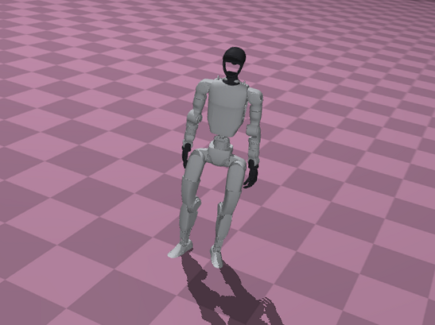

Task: In place motions

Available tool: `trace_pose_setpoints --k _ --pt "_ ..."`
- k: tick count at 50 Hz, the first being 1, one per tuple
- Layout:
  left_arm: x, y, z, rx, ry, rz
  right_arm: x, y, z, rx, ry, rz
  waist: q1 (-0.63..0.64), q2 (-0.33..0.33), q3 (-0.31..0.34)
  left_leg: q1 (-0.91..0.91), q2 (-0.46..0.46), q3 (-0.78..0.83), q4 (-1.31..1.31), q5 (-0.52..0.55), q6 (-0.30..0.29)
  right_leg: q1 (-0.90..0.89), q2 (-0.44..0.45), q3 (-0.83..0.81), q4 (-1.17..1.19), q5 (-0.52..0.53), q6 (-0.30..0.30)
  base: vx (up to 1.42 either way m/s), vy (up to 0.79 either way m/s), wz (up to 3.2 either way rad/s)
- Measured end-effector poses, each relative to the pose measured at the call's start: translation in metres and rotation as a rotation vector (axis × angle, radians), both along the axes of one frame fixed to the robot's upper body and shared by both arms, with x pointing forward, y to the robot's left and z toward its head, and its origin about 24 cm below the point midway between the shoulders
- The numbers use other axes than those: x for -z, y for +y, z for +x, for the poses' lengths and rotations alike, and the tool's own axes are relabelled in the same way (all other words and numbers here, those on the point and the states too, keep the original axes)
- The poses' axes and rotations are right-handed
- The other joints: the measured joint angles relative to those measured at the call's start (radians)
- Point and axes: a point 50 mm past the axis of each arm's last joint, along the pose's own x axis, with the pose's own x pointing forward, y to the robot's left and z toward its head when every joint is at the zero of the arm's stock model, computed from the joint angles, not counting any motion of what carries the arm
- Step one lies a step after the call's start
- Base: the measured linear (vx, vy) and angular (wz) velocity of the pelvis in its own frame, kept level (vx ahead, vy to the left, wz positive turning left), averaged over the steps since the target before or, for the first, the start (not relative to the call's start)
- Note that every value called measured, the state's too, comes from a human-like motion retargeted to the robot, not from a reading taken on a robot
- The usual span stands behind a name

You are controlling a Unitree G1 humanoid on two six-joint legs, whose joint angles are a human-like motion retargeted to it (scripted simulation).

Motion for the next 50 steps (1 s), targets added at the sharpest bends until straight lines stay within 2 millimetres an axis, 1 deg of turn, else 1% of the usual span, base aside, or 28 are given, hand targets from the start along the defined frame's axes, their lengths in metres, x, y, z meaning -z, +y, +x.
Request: trace_pose_setpoints --k 11,15,18,23,28,32,35,39,42,46,50 --pt "-0.001 0.001 -0.011 -0.003 0.035 0.005 0.001 -0.002 0.006 -0.004 -0.023 0.000 0.013 -0.001 0.009 -0.007 -0.004 -0.010 0.000 0.000 0.005 -0.001 -0.005 -0.005 -0.002 0.004 0.000 0.00 0.00 0.00" --pt "-0.001 0.001 -0.010 -0.002 0.033 0.003 0.001 -0.003 0.008 0.000 -0.032 -0.002 0.028 -0.002 0.014 -0.018 -0.007 -0.023 0.005 0.003 0.008 0.003 -0.008 -0.019 -0.006 0.005 0.001 -0.01 0.06 0.15" --pt "0.000 0.001 -0.003 0.001 0.013 -0.002 0.001 -0.003 0.008 0.014 -0.036 -0.007 0.042 -0.003 0.025 -0.033 -0.011 -0.049 0.012 0.010 0.012 0.015 -0.013 -0.044 -0.010 0.002 0.005 -0.04 0.11 0.42" --pt "0.000 0.001 0.018 0.027 -0.050 -0.011 0.000 -0.003 0.003 0.048 -0.028 -0.009 0.068 -0.012 0.045 -0.080 -0.030 -0.141 0.031 0.033 0.017 0.048 -0.030 -0.124 -0.016 -0.012 0.021 -0.10 0.15 0.93" --pt "0.000 0.002 0.042 0.099 -0.129 -0.013 -0.001 -0.003 -0.009 0.071 -0.005 -0.005 0.113 -0.029 0.048 -0.147 -0.071 -0.283 0.051 0.066 0.012 0.087 -0.056 -0.234 -0.019 -0.036 0.048 -0.12 0.23 1.49" --pt "-0.001 0.003 0.050 0.145 -0.169 -0.003 -0.003 -0.003 -0.023 0.049 0.038 -0.009 0.161 -0.046 0.043 -0.197 -0.117 -0.413 0.059 0.097 0.003 0.121 -0.070 -0.323 -0.017 -0.057 0.078 -0.15 0.24 1.75" --pt "-0.001 0.004 0.048 0.139 -0.168 0.004 -0.005 -0.004 -0.030 0.036 0.067 -0.014 0.201 -0.056 0.042 -0.232 -0.154 -0.513 0.062 0.121 -0.011 0.146 -0.076 -0.397 -0.011 -0.069 0.106 -0.26 0.29 1.86" --pt "-0.001 0.005 0.038 0.103 -0.135 0.012 -0.006 -0.007 -0.033 0.061 0.067 -0.033 0.257 -0.059 0.045 -0.268 -0.196 -0.607 0.055 0.155 -0.041 0.183 -0.070 -0.514 -0.005 -0.075 0.145 -0.36 0.26 2.05" --pt "-0.001 0.010 0.030 0.080 -0.109 0.034 -0.006 -0.009 -0.032 0.105 0.045 -0.053 0.306 -0.060 0.055 -0.285 -0.227 -0.672 0.044 0.182 -0.064 0.213 -0.059 -0.596 0.001 -0.075 0.176 -0.39 0.12 2.16" --pt "-0.003 0.020 0.024 0.055 -0.091 0.087 -0.005 -0.012 -0.026 0.170 0.006 -0.077 0.422 -0.078 0.066 -0.326 -0.254 -0.736 0.024 0.217 -0.093 0.208 -0.036 -0.684 0.006 -0.071 0.184 -0.42 -0.01 1.77" --pt "-0.004 0.027 0.017 0.007 -0.094 0.131 -0.003 -0.017 -0.013 0.219 -0.034 -0.101 0.569 -0.103 0.091 -0.357 -0.285 -0.806 0.011 0.244 -0.110 0.194 -0.019 -0.743 0.014 -0.075 0.184 -0.33 -0.11 1.43"
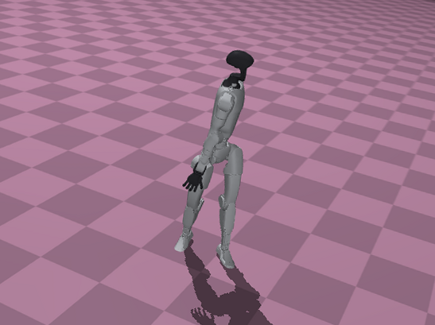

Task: In place motions

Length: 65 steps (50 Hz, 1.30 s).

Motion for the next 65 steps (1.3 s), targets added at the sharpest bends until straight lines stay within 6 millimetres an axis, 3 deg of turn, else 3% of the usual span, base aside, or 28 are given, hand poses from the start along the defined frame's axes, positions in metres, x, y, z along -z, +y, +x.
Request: trace_pose_setpoints --k 5,10,15,18,23,27,34,40,49,54,59,65 --pt "0.000 -0.008 -0.032 -0.142 0.068 0.011 0.001 -0.014 0.032 -0.032 -0.105 -0.068 0.127 -0.008 0.018 -0.021 -0.005 -0.035 -0.012 0.018 -0.022 -0.017 0.024 -0.042 0.005 -0.004 0.000 -0.20 -0.11 0.81" --pt "-0.002 -0.017 -0.063 -0.246 0.164 0.006 0.002 -0.014 0.075 -0.154 -0.243 -0.065 0.124 -0.017 0.016 -0.024 -0.002 -0.047 -0.013 0.016 -0.022 -0.023 0.037 -0.046 0.005 -0.004 0.000 -0.01 -0.03 0.10" --pt "-0.002 -0.018 -0.062 -0.206 0.175 -0.006 0.003 0.000 0.099 -0.304 -0.320 -0.019 0.082 -0.027 0.011 -0.004 0.009 -0.034 -0.015 0.001 -0.002 -0.021 0.034 -0.025 0.001 -0.002 0.000 0.11 -0.02 -0.38" --pt "0.000 -0.018 -0.049 -0.187 0.136 -0.017 0.004 0.006 0.097 -0.373 -0.308 0.002 0.043 -0.026 0.010 0.025 0.015 -0.008 -0.012 -0.019 0.026 -0.011 0.025 0.004 -0.003 0.001 0.000 0.20 0.00 -0.76" --pt "0.001 -0.016 -0.035 -0.203 0.074 -0.028 0.007 0.011 0.075 -0.367 -0.224 0.045 -0.059 -0.018 0.016 0.104 0.017 0.053 0.021 -0.084 0.095 0.031 -0.017 0.093 -0.010 0.007 -0.001 0.36 0.05 -1.40" --pt "0.000 -0.005 -0.030 -0.218 0.040 -0.015 0.006 0.009 0.076 -0.316 -0.205 0.065 -0.159 -0.002 0.002 0.135 0.067 0.144 0.044 -0.139 0.134 0.000 -0.031 0.222 -0.019 0.016 -0.046 0.39 -0.06 -2.42" --pt "-0.007 0.017 -0.054 -0.227 0.095 0.059 0.003 0.000 0.097 -0.358 -0.231 0.033 -0.343 0.057 -0.051 0.207 0.194 0.411 0.025 -0.210 0.153 -0.113 -0.021 0.495 -0.028 0.051 -0.121 0.36 -0.16 -2.72" --pt "-0.009 0.016 -0.068 -0.266 0.138 0.055 0.002 -0.001 0.098 -0.355 -0.212 0.013 -0.447 0.108 -0.080 0.269 0.264 0.637 0.008 -0.257 0.151 -0.180 0.002 0.623 -0.034 0.090 -0.154 0.26 -0.23 -2.12" --pt "0.001 -0.005 -0.016 -0.122 -0.010 -0.025 0.004 0.007 0.071 -0.322 -0.107 0.038 -0.611 0.111 0.015 0.360 0.279 0.722 -0.006 -0.267 0.145 -0.147 0.009 0.690 -0.029 0.108 -0.168 0.01 -0.23 -0.52" --pt "0.004 -0.021 -0.005 -0.011 -0.002 -0.089 0.004 0.013 0.047 -0.329 -0.010 0.077 -0.608 0.114 0.014 0.382 0.283 0.763 -0.014 -0.277 0.145 -0.164 0.015 0.740 -0.023 0.114 -0.177 -0.01 -0.06 -0.45" --pt "0.005 -0.027 -0.013 0.025 0.027 -0.110 0.005 0.018 0.036 -0.258 -0.009 0.071 -0.593 0.114 0.001 0.392 0.286 0.780 -0.016 -0.285 0.143 -0.182 0.021 0.779 -0.009 0.112 -0.184 0.01 -0.01 -0.15" --pt "0.003 -0.028 -0.041 -0.065 0.136 -0.119 0.005 0.019 0.040 -0.217 -0.035 0.074 -0.598 0.110 -0.020 0.389 0.285 0.780 -0.018 -0.292 0.139 -0.204 0.022 0.800 -0.006 0.113 -0.193 0.00 -0.01 -0.03"
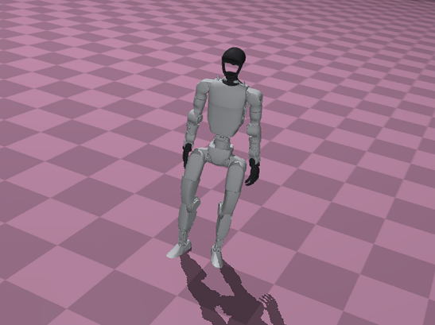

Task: In place motions

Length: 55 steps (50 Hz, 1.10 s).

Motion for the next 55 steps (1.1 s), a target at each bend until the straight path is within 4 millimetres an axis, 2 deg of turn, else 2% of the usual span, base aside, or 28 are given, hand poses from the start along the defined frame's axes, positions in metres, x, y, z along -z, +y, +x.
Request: trace_pose_setpoints --k 7,14,18,22,28,35,46,55 --pt "-0.005 0.002 -0.029 -0.080 0.112 -0.002 0.001 -0.002 0.018 -0.049 -0.049 0.012 0.008 -0.004 -0.004 0.010 0.008 0.034 -0.002 -0.009 -0.007 -0.021 0.006 0.035 0.008 0.005 -0.008 -0.01 -0.15 -0.28" --pt "-0.009 0.007 -0.046 -0.078 0.150 0.011 0.001 0.003 0.032 -0.098 -0.083 0.034 -0.021 -0.012 -0.010 0.024 0.024 0.068 -0.004 -0.016 -0.013 -0.030 0.026 0.089 0.011 0.005 -0.010 -0.05 -0.26 -0.28" --pt "-0.010 0.003 -0.056 -0.115 0.159 0.010 0.002 0.010 0.042 -0.139 -0.091 0.054 -0.073 -0.019 -0.005 0.034 0.034 0.088 0.000 -0.020 -0.017 -0.029 0.036 0.112 0.012 0.005 -0.010 -0.12 -0.21 -0.28" --pt "-0.008 -0.010 -0.057 -0.163 0.132 0.005 0.001 0.011 0.053 -0.201 -0.108 0.054 -0.126 -0.004 0.005 0.047 0.048 0.123 -0.004 -0.025 -0.019 -0.035 0.050 0.138 0.015 0.009 -0.009 -0.11 -0.05 -0.47" --pt "-0.003 -0.025 -0.043 -0.130 0.059 -0.053 -0.001 0.009 0.060 -0.242 -0.111 0.038 -0.175 0.033 0.014 0.061 0.064 0.196 -0.013 -0.038 -0.023 -0.062 0.069 0.173 0.019 0.024 -0.007 -0.07 0.04 -0.63" --pt "-0.002 -0.020 -0.033 -0.037 0.055 -0.059 0.000 0.006 0.050 -0.204 -0.084 0.024 -0.165 0.032 0.019 0.064 0.058 0.209 -0.015 -0.039 -0.022 -0.066 0.065 0.173 0.019 0.030 -0.008 -0.01 0.00 -0.12" --pt "-0.001 -0.023 -0.029 -0.107 0.042 -0.069 -0.001 -0.001 0.017 -0.143 0.002 0.001 -0.100 0.015 0.001 0.025 0.023 0.075 -0.005 -0.017 -0.002 -0.023 0.024 0.073 0.009 0.010 -0.004 0.11 0.11 0.58" --pt "-0.003 -0.004 -0.028 -0.061 0.091 -0.022 -0.001 0.004 -0.009 -0.090 0.073 0.028 -0.005 -0.015 -0.031 -0.031 -0.027 -0.075 0.010 0.010 0.012 0.020 -0.018 -0.040 -0.004 -0.016 0.000 0.07 0.23 0.82"
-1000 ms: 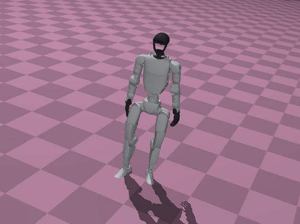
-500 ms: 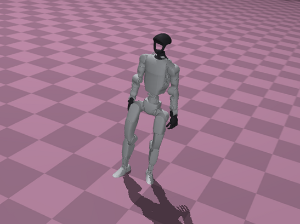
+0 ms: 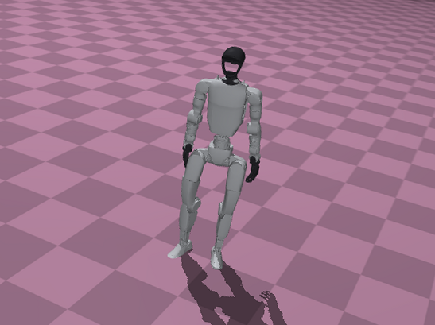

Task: In place motions

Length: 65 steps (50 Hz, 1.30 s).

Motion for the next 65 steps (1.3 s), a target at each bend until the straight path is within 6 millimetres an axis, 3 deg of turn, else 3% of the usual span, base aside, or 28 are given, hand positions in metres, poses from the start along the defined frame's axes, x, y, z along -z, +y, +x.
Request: trace_pose_setpoints --k 5,13,23,27,33,43,48,57,60,65 --pt "-0.001 0.009 0.004 -0.009 0.002 0.029 0.001 0.003 -0.002 -0.023 -0.001 0.017 0.060 -0.020 0.000 -0.013 -0.021 -0.045 0.006 0.013 0.002 0.029 -0.018 -0.051 -0.009 -0.007 0.004 0.00 0.15 0.60" --pt "0.000 0.006 0.006 -0.074 -0.028 0.028 0.002 0.000 0.011 -0.041 -0.054 0.008 0.113 -0.030 0.020 -0.017 -0.035 -0.065 0.004 0.027 0.001 0.055 -0.030 -0.096 -0.017 -0.010 0.008 -0.02 0.06 0.30" --pt "-0.005 0.013 -0.013 -0.002 0.039 0.053 0.003 0.002 0.022 -0.034 -0.096 0.008 0.023 -0.030 0.004 -0.018 -0.028 -0.105 0.003 0.015 -0.012 0.047 -0.038 -0.138 -0.011 -0.015 0.015 0.01 -0.06 0.16" --pt "-0.007 0.015 -0.020 -0.031 0.047 0.063 0.003 0.004 0.024 -0.062 -0.092 0.019 0.046 -0.025 -0.004 -0.008 0.001 -0.011 0.000 0.001 -0.013 0.002 -0.015 -0.030 0.000 -0.003 0.005 0.03 -0.22 -1.29" --pt "-0.011 0.017 -0.037 -0.088 0.094 0.066 0.003 0.007 0.037 -0.130 -0.099 0.045 -0.020 -0.014 -0.015 0.034 0.045 0.106 -0.004 -0.045 -0.026 -0.066 0.028 0.114 0.018 0.015 -0.010 -0.06 -0.35 -1.40" --pt "-0.015 0.005 -0.060 -0.023 0.172 0.001 -0.001 0.013 0.084 -0.345 -0.184 0.060 -0.193 0.043 -0.012 0.153 0.136 0.540 0.009 -0.139 -0.101 -0.187 0.156 0.423 0.026 0.079 -0.021 -0.21 -0.29 -2.16" --pt "-0.011 0.005 -0.047 0.071 0.138 -0.001 -0.005 0.016 0.109 -0.447 -0.224 0.061 -0.319 0.051 0.010 0.195 0.154 0.728 0.048 -0.169 -0.132 -0.248 0.180 0.468 0.022 0.128 -0.006 -0.29 -0.13 -2.00" --pt "-0.002 0.014 0.000 0.153 -0.001 0.022 -0.011 0.021 0.138 -0.514 -0.283 0.037 -0.514 0.091 0.051 0.224 0.154 0.951 0.074 -0.197 -0.172 -0.319 0.273 0.634 -0.002 0.155 0.031 -0.26 0.04 -1.64" --pt "0.001 0.016 0.021 0.189 -0.061 0.026 -0.012 0.016 0.136 -0.478 -0.275 0.021 -0.582 0.113 0.059 0.217 0.162 0.978 0.085 -0.199 -0.177 -0.337 0.286 0.657 -0.004 0.153 0.039 -0.10 0.12 -0.55" --pt "0.004 0.010 0.047 0.288 -0.136 0.018 -0.010 0.002 0.116 -0.413 -0.192 -0.030 -0.608 0.130 0.065 0.214 0.157 0.994 0.087 -0.201 -0.178 -0.342 0.292 0.673 -0.003 0.151 0.042 0.00 0.10 -0.21"
